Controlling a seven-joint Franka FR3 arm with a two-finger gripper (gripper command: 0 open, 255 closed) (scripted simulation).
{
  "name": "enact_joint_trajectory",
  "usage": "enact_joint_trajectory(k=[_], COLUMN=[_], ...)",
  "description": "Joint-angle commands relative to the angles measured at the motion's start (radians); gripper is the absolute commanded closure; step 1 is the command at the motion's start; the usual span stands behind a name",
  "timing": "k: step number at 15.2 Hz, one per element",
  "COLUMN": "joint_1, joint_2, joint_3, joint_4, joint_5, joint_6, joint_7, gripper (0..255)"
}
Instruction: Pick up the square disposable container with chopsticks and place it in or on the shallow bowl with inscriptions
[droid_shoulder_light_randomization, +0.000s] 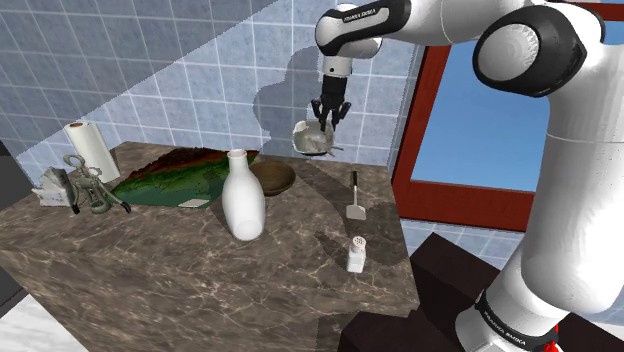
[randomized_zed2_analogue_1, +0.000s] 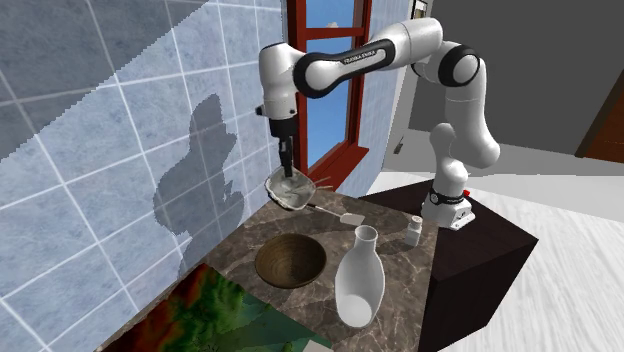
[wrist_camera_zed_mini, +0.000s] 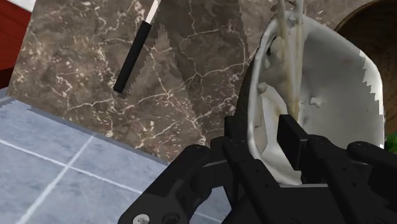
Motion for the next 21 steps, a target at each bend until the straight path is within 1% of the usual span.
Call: enact_joint_trajectory(k=[1,7,10,12,13,21], joint_1=[0.025,0.090,0.121,0.141,0.146,0.153], joint_2=[0.028,0.144,0.223,0.286,0.306,0.294], joint_3=[0.016,0.054,0.071,0.081,0.084,0.084], joint_4=[0.039,0.215,0.338,0.441,0.473,0.346], joint_5=[0.002,0.005,0.006,0.006,0.006,0.008], joint_6=[-0.004,-0.048,-0.084,-0.118,-0.129,-0.015], joint_7=[0.044,0.160,0.217,0.256,0.266,0.250], gripper=[255,255,255,255,255,255])
